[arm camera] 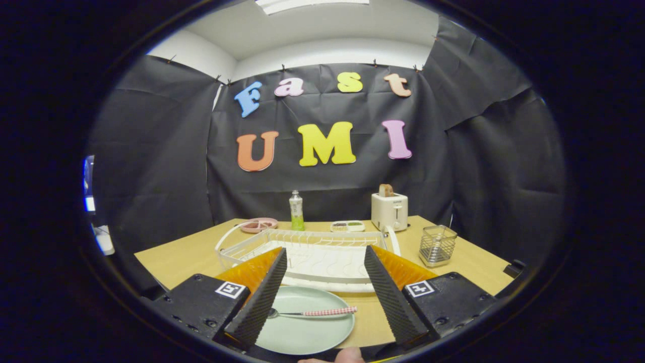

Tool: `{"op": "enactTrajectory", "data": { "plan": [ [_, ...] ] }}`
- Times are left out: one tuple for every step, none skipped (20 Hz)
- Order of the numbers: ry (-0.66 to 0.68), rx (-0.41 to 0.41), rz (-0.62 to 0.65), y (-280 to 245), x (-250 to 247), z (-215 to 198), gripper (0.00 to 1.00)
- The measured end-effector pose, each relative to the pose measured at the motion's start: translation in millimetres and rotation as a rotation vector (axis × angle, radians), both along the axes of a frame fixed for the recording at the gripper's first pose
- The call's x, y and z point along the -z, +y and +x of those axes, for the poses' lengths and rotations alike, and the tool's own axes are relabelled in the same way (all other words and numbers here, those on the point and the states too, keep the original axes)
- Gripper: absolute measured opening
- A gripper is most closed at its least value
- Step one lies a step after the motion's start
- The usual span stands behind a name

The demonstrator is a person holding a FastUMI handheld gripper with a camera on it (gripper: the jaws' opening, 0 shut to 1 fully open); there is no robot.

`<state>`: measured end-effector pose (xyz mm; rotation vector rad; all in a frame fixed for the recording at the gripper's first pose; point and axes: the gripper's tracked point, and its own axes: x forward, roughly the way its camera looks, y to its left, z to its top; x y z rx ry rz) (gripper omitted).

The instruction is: Take the plate from the dish rack, then take the spoon from the basket and place it into the plate.

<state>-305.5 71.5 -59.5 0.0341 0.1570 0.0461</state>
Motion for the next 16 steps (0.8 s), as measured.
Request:
{"op": "enactTrajectory", "data": {
  "plan": [
    [-0.005, 0.003, -0.002, -1, -2, 0, 1.00],
    [-0.009, 0.006, -0.003, 0, -3, 0, 1.00],
    [-0.014, 0.008, -0.004, 0, -5, 1, 1.00],
    [-0.018, 0.007, -0.004, 2, -6, 1, 1.00],
    [-0.018, 0.004, -0.004, 3, -6, 2, 1.00],
    [-0.019, 0.002, -0.004, 4, -6, 4, 1.00],
    [-0.021, 0.002, -0.008, 4, -6, 6, 1.00],
    [-0.020, 0.001, -0.009, 4, -5, 7, 0.99],
    [-0.016, -0.001, -0.004, 3, -5, 8, 1.00],
    [-0.018, 0.001, 0.003, 1, -5, 10, 1.00],
    [-0.024, 0.007, 0.006, -4, -7, 12, 1.00],
    [-0.029, 0.016, 0.006, -9, -10, 15, 1.00],
    [-0.030, 0.023, 0.000, -16, -11, 16, 0.99],
    [-0.037, 0.030, -0.012, -22, -12, 17, 1.00],
    [-0.037, 0.034, -0.026, -27, -12, 19, 0.99],
    [-0.027, 0.030, -0.036, -29, -8, 22, 0.99]
  ]
}}
